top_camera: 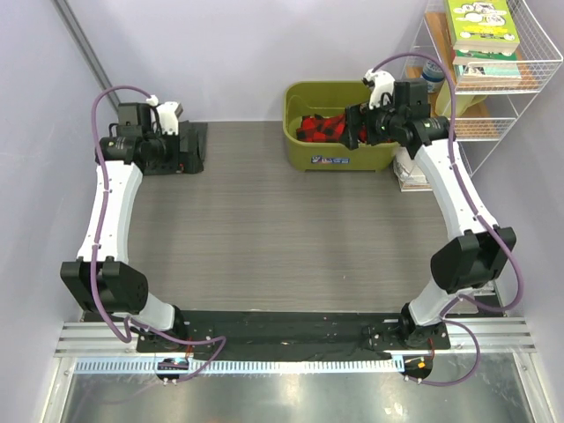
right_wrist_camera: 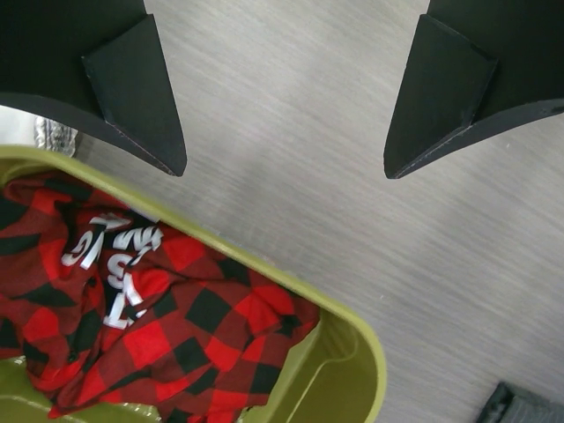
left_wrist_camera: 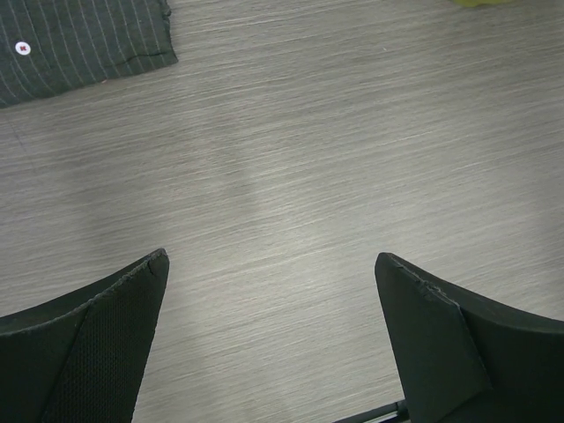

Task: Fold and stack the long sleeve shirts
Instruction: Grab the shirt from the pile

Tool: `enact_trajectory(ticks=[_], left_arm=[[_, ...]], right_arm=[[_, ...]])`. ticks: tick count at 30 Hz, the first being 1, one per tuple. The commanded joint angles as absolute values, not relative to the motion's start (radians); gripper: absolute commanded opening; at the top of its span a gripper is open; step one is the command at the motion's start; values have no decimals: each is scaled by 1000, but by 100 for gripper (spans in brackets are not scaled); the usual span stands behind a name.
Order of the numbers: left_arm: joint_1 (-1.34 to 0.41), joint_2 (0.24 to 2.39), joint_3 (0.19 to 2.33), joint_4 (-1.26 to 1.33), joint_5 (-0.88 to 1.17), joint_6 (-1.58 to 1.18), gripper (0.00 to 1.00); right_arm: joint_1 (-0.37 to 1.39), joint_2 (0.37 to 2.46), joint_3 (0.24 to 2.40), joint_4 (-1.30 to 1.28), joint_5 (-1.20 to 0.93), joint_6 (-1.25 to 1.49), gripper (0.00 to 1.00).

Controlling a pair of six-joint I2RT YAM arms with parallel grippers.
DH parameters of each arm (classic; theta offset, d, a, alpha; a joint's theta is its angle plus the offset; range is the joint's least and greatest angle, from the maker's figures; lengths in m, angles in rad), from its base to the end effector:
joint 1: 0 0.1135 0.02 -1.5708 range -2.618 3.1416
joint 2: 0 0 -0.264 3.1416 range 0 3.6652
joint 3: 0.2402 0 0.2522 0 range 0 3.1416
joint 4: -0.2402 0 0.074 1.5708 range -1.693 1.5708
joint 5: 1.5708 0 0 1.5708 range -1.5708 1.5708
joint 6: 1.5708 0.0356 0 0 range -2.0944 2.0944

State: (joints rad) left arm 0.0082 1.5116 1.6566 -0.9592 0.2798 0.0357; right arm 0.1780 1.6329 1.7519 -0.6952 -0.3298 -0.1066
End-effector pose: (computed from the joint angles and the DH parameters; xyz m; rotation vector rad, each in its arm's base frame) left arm 0.3125 -0.0073 0.3931 0.1647 2.3606 -0.3120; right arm 0.3550 0.0756 0.4070 -0.4923 2.0803 0.3953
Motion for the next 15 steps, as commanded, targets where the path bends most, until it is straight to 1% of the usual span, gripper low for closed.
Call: enact_trajectory(ticks=[1, 6, 9, 15], left_arm=[[12, 1480, 1654, -930, 270, 49, 100], [12, 1497, 1666, -943, 284, 51, 100], [12, 1508, 1671, -946, 284, 49, 100], [14, 1494, 1629, -930, 267, 57, 100]], right_arm=[[189, 1693, 1847, -626, -264, -89, 100], [189, 1811, 1979, -586, -137, -69, 100], [189, 1916, 2084, -580, -56, -72, 100], [164, 2140, 2270, -592, 27, -74, 100]])
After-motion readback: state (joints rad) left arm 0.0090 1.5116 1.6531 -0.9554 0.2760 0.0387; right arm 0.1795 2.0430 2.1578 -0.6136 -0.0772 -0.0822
